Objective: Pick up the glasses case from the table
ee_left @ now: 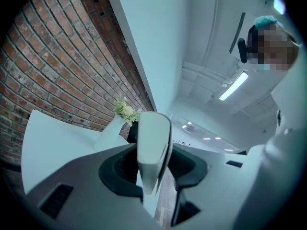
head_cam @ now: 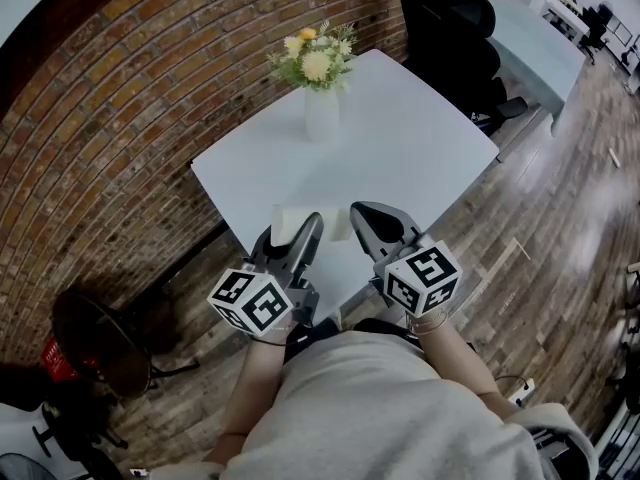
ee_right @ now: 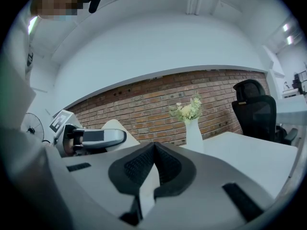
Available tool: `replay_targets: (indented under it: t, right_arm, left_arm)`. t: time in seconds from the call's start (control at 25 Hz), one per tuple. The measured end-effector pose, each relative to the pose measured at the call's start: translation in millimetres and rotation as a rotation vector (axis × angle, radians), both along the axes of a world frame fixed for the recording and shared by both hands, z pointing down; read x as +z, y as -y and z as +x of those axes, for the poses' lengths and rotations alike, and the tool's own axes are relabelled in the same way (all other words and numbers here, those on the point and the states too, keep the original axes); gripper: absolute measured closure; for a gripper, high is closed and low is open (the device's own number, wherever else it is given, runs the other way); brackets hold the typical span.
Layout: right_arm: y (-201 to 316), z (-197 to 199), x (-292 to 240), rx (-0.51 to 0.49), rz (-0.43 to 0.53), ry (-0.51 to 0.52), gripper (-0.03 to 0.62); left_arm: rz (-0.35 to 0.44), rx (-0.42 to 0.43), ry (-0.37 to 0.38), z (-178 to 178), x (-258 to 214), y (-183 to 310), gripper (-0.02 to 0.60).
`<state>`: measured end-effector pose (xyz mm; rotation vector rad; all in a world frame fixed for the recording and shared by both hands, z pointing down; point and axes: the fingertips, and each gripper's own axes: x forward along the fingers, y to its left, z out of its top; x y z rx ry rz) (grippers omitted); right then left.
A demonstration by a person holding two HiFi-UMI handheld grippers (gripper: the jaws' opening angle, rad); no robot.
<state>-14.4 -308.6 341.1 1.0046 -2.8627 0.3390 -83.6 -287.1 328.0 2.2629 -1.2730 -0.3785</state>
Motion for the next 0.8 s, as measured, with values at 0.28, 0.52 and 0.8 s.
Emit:
replay_targets:
  t: [0.28, 0.52, 0.8]
  right_arm:
    - [-4.4, 4.8, 12.6, 0.011, -0.036, -0.016, 0.595]
    - [-5.3, 6.4, 20.3, 0.014, -0.058, -0.022, 0.595]
    - [-7.1, 4.6, 24.9, 0.006, -0.058, -0.042, 0.595]
  left_arm:
    - [-0.024, 0.012, 0.010, 3.9, 8.8, -4.8, 0.428]
    - [-0.034, 0.004, 0.007, -0.5, 12.0, -4.5, 0.430]
    - [-0.032, 0.015, -0.010, -2.3, 13.6, -7.8, 0.430]
